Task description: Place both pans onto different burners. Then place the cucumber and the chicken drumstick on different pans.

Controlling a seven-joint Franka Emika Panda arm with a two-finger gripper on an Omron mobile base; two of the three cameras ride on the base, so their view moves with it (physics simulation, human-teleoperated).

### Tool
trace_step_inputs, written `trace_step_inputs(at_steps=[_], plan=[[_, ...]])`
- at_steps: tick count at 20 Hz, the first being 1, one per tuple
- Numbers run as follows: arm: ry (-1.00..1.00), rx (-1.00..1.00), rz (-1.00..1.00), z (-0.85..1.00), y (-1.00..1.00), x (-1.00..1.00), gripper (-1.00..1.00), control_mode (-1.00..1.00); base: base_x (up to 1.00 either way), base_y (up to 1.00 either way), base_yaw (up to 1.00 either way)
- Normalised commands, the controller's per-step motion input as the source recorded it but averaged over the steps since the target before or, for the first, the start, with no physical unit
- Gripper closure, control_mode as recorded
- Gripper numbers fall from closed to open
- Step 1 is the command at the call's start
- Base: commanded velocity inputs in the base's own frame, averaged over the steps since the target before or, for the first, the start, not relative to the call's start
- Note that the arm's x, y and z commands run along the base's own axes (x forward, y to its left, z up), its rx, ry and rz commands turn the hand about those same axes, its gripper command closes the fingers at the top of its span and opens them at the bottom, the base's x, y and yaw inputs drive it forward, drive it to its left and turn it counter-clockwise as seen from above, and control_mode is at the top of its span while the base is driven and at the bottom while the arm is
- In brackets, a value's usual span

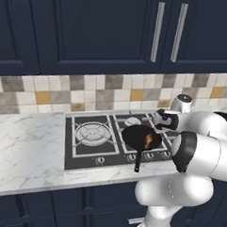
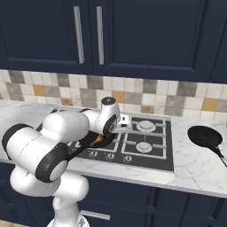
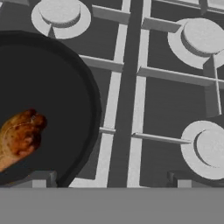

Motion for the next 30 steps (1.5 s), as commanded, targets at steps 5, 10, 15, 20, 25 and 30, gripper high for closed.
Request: trace_step_inputs(at_steps=[5, 10, 15, 20, 25, 30], plan=[[0.00, 0.00, 0.00, 0.00, 0.00, 0.00, -1.00, 1.00, 0.00, -0.45, 0.00], [0.00, 0.00, 0.00, 0.00, 0.00, 0.00, -1.00, 1.00, 0.00, -0.43, 0.00], [0.00, 0.00, 0.00, 0.00, 0.00, 0.00, -1.00, 1.00, 0.00, -0.45, 0.00], [0.00, 0.00, 0.00, 0.00, 0.00, 0.00, -1.00, 1.00, 0.00, -0.48, 0.00], [0.00, 0.00, 0.00, 0.00, 0.00, 0.00, -1.00, 1.00, 0.00, -0.50, 0.00], [0.00, 0.00, 0.00, 0.00, 0.00, 0.00, -1.00, 1.00, 0.00, -0.49, 0.00]])
